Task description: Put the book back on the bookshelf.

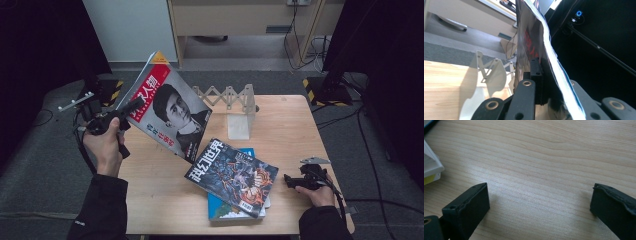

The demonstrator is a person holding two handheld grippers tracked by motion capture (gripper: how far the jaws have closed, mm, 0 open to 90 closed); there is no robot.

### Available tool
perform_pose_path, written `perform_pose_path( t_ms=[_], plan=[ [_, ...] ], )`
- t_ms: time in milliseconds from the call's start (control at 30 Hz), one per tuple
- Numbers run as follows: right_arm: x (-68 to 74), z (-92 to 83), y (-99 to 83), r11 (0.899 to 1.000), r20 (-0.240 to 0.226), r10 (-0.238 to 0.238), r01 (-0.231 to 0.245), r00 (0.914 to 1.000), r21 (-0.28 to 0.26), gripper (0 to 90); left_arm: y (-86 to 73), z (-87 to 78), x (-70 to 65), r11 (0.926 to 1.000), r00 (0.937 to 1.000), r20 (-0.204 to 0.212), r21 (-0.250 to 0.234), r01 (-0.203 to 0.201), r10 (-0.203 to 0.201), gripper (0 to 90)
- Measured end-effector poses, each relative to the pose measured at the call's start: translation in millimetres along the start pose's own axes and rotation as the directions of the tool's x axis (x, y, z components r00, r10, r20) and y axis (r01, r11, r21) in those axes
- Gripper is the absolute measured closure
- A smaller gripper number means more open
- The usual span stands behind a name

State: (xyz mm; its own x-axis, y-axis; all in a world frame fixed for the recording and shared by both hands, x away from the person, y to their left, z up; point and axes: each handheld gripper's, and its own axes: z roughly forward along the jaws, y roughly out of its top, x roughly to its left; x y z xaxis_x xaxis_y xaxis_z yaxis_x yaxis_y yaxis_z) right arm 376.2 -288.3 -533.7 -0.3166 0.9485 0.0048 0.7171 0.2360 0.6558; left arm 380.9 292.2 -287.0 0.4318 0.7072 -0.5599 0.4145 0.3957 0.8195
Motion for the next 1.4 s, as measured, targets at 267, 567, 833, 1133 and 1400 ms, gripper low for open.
perform_pose_path(
  t_ms=[267,567,833,1133,1400],
  plan=[
    [0.8,1.0,-1.3,1.000,0.003,0.006,-0.006,1.0000,-0.017,1.5,10.7,-3.1,7.1,0.9997,0.9992,-0.038,-0.019,-0.013,0.013,86.0],
    [1.0,1.4,-2.3,1.000,0.002,0.006,-0.006,1.0000,-0.028,1.1,28.0,-5.9,7.2,0.9972,0.9932,-0.097,-0.033,-0.067,0.064,86.0],
    [1.0,1.9,-2.6,0.999,-0.002,0.004,-0.004,1.0000,-0.033,0.9,33.1,1.8,7.4,0.9943,0.9889,-0.122,-0.053,-0.092,0.085,86.0],
    [0.9,3.2,-3.5,0.999,-0.006,-0.005,0.005,1.0000,-0.053,0.8,31.2,20.6,10.0,0.9894,0.9764,-0.175,-0.048,-0.137,0.126,86.0],
    [0.9,3.3,-4.4,0.998,-0.008,-0.006,0.006,0.9999,-0.062,0.8,25.4,39.5,17.7,0.9864,0.9663,-0.210,-0.039,-0.160,0.149,86.1]
  ],
)
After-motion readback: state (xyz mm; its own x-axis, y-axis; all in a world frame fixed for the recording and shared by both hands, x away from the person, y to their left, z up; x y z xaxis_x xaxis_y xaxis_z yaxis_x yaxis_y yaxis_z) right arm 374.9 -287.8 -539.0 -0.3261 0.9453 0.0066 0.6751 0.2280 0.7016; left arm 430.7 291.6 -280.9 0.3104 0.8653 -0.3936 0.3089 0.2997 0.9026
